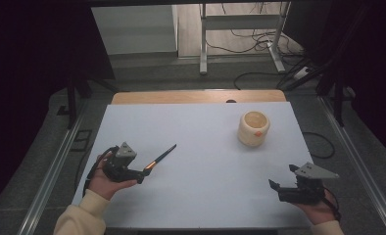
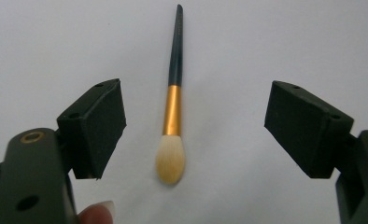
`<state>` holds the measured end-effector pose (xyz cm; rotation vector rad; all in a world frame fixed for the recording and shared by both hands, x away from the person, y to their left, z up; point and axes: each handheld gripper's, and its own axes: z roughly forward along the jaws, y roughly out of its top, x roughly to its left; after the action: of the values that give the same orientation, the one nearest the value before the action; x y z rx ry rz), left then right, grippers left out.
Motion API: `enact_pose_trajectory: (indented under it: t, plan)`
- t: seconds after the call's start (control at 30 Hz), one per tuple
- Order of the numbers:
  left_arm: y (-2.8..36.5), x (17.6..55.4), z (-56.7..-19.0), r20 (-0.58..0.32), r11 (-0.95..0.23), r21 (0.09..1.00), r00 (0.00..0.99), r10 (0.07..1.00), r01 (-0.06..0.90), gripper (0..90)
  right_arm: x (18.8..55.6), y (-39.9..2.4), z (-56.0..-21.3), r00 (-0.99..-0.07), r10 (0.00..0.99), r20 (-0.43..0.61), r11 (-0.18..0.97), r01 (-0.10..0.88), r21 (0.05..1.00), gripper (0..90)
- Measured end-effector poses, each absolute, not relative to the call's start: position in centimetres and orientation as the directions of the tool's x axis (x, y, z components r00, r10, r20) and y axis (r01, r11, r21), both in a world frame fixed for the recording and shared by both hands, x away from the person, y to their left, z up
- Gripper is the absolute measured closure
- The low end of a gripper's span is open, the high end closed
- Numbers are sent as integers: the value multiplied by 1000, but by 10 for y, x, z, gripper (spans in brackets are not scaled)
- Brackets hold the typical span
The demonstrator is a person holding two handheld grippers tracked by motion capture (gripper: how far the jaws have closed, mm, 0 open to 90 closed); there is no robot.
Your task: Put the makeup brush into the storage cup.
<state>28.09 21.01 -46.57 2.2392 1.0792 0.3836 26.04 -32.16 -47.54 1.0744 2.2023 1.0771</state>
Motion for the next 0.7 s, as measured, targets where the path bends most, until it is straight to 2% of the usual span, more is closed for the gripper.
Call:
enact_pose_trajectory:
  t: [0.7]
  plan:
    - [206, 309, -458, 0, -511, 596, 636, 772, 619, 211, 261, -319, -476, -590, 804, -65, 396, 451, 800, 107]
